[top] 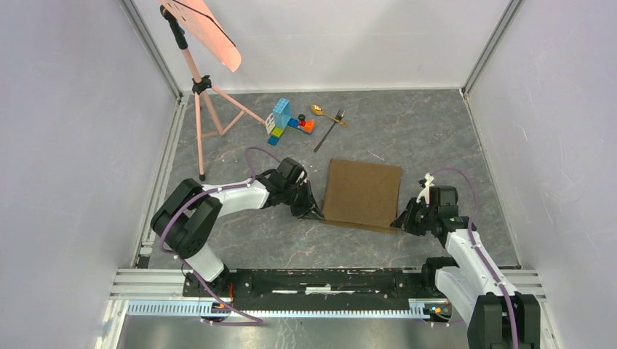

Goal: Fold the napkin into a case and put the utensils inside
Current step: Smooth out the square-folded napkin at the center of the board.

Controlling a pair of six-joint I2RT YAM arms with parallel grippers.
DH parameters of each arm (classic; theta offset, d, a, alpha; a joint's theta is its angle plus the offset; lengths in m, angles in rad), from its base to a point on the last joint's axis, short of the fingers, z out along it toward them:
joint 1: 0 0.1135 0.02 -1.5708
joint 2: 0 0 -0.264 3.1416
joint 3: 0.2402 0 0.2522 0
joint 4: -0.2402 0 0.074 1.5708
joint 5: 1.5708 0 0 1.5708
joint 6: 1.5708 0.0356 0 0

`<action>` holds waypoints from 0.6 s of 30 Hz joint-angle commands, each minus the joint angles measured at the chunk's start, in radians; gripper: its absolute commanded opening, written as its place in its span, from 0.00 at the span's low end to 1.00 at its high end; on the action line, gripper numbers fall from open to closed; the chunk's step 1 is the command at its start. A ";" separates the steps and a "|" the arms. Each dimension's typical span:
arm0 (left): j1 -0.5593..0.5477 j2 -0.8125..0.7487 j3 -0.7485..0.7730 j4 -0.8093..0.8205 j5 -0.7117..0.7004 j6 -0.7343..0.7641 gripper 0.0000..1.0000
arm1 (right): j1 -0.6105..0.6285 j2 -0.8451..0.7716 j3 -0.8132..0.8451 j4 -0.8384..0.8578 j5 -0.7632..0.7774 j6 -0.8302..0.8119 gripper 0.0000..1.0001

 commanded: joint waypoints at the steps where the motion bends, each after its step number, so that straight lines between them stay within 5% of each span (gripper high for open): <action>1: -0.007 0.012 -0.009 0.023 0.021 -0.035 0.02 | 0.002 0.007 -0.007 0.033 0.023 -0.017 0.00; 18: -0.010 0.031 -0.037 0.017 0.029 -0.037 0.02 | 0.002 0.012 -0.026 0.041 0.037 -0.018 0.00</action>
